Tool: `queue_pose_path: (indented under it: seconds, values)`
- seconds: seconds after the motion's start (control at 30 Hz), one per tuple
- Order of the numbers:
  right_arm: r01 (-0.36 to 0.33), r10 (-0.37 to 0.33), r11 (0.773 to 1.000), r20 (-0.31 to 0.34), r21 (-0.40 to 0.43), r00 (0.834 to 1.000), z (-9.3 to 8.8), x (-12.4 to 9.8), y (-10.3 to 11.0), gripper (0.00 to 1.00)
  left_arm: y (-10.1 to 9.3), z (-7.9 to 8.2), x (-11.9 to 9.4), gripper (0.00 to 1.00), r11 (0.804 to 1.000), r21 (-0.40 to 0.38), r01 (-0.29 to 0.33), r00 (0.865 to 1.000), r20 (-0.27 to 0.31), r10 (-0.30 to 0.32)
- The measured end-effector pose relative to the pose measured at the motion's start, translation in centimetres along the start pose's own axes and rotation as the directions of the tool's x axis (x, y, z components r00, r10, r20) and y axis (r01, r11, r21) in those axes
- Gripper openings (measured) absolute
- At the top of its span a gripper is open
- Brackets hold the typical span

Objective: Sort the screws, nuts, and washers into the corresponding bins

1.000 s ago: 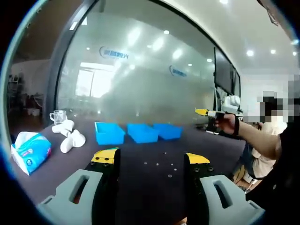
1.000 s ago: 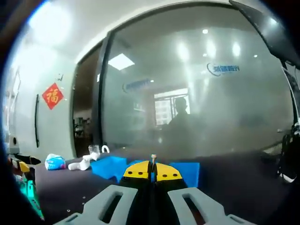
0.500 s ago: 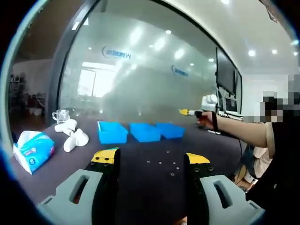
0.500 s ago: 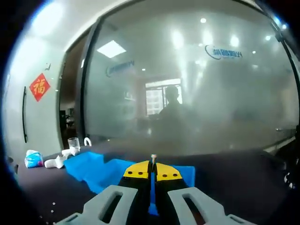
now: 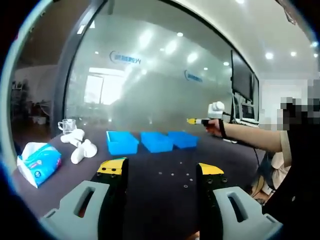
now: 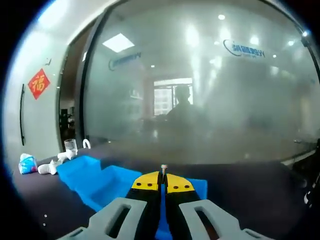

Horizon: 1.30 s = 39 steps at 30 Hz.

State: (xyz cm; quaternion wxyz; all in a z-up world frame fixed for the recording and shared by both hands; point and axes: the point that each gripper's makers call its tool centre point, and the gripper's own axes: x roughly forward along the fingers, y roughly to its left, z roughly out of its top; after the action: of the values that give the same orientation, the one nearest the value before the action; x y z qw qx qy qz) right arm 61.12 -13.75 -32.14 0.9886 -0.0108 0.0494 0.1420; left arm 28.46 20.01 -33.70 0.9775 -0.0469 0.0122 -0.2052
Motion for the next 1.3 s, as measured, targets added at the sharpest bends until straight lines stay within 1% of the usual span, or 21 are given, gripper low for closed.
queue_pose_path:
  seconds: [0.03,0.1,0.17,0.2,0.43,0.53,0.67,0.83,0.93,1.03,1.07,1.3]
  values:
    - [0.005,-0.005,1.0,-0.002,0.001,1.0,0.0,0.0,-0.1,0.02,0.0,0.0,0.0,0.52,1.0,0.0,-0.001,1.0,0.001,0.001]
    - [0.015,-0.015,1.0,0.008,0.004,1.0,0.1,0.1,-0.3,0.1,0.0,0.1,-0.1,0.52,1.0,0.002,-0.002,1.0,0.001,0.002]
    - [0.018,-0.018,1.0,0.019,-0.011,1.0,0.4,0.0,-0.4,0.26,-0.1,0.1,-0.1,0.52,1.0,0.003,-0.002,1.0,0.002,0.002]
    - [0.016,-0.016,1.0,0.019,-0.015,1.0,0.4,0.0,-0.3,0.28,-0.1,0.1,-0.2,0.52,1.0,0.003,-0.002,1.0,0.002,0.002]
    - [0.008,-0.008,1.0,0.021,-0.005,1.0,0.5,-1.1,-0.3,0.28,-0.1,0.2,-0.3,0.52,1.0,0.005,-0.003,1.0,0.004,0.003]
    - [-0.013,0.013,1.0,0.023,0.0,1.0,0.6,-2.1,0.0,0.29,-0.1,0.3,-0.4,0.52,1.0,0.004,-0.002,1.0,0.007,0.002]
    - [-0.043,0.043,0.999,0.04,0.004,0.998,0.8,-3.9,0.8,0.29,0.0,0.2,-0.4,0.52,1.0,0.001,-0.001,1.0,0.006,0.001]
    - [-0.088,0.088,0.996,0.064,0.009,0.994,0.9,-6.8,2.0,0.3,0.0,0.1,-0.3,0.52,1.0,-0.002,0.005,1.0,0.006,-0.004]
    - [-0.113,0.113,0.994,0.08,-0.002,0.99,0.8,-8.9,2.8,0.3,0.0,0.1,-0.3,0.52,1.0,-0.008,0.011,1.0,0.005,-0.011]
    - [-0.15,0.15,0.989,0.091,-0.002,0.985,0.3,-11.3,4.1,0.3,0.1,0.3,-0.4,0.52,1.0,-0.02,0.011,1.0,0.016,-0.011]
    - [-0.156,0.155,0.988,0.092,-0.002,0.984,0.2,-11.8,4.4,0.3,0.1,0.3,-0.4,0.52,1.0,-0.02,0.012,1.0,0.017,-0.011]
    - [-0.23,0.231,0.973,0.106,-0.018,0.967,-0.5,-17.1,6.7,0.31,0.0,0.1,-0.4,0.53,1.0,-0.012,0.017,1.0,0.012,-0.017]
